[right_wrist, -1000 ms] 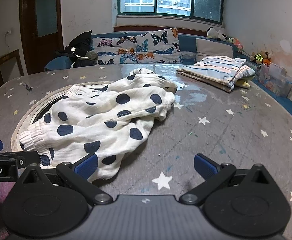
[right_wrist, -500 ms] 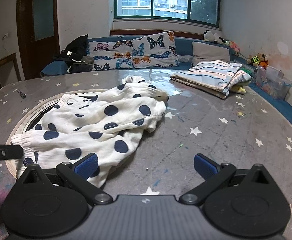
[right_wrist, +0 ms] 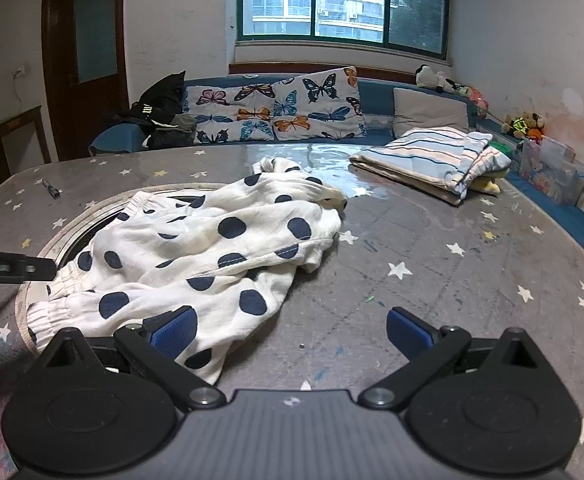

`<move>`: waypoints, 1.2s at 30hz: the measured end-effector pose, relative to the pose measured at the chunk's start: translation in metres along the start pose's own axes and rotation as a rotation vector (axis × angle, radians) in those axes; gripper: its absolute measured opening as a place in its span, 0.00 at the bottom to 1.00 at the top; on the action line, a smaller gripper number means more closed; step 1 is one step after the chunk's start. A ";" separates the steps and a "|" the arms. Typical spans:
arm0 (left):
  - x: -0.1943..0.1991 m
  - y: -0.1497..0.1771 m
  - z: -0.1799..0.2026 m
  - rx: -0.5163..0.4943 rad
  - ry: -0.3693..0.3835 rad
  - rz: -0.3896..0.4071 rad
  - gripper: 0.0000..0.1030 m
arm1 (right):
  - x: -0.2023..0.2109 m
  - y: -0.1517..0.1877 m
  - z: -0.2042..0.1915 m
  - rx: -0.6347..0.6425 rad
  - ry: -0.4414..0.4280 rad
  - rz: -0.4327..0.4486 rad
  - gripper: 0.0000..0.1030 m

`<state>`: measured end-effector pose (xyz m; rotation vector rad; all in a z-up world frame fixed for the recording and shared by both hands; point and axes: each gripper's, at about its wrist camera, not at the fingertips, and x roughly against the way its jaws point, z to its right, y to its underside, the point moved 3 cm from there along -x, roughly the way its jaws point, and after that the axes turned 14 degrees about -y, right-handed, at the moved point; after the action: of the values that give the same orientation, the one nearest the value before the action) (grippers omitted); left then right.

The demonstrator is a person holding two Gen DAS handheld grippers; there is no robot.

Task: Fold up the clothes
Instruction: 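Lower the left gripper onto the garment's cuffed hem and close on it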

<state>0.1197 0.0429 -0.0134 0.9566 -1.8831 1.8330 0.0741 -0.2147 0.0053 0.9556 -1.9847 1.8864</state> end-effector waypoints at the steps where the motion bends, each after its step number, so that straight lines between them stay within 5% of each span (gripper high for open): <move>1: -0.004 0.000 0.002 -0.011 0.000 -0.005 0.72 | -0.001 0.000 0.000 0.001 0.000 -0.003 0.99; 20: -0.021 0.005 0.017 -0.049 0.039 -0.034 0.40 | -0.007 0.003 0.002 -0.019 -0.010 -0.021 0.94; 28: -0.012 0.005 0.015 -0.045 0.064 -0.012 0.15 | -0.007 0.004 0.002 -0.021 -0.004 -0.024 0.94; 36: 0.007 0.007 0.010 -0.021 0.097 0.014 0.09 | -0.005 0.006 0.004 -0.026 0.001 -0.024 0.94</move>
<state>0.1125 0.0312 -0.0150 0.8342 -1.8512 1.8298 0.0752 -0.2169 -0.0031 0.9672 -1.9837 1.8430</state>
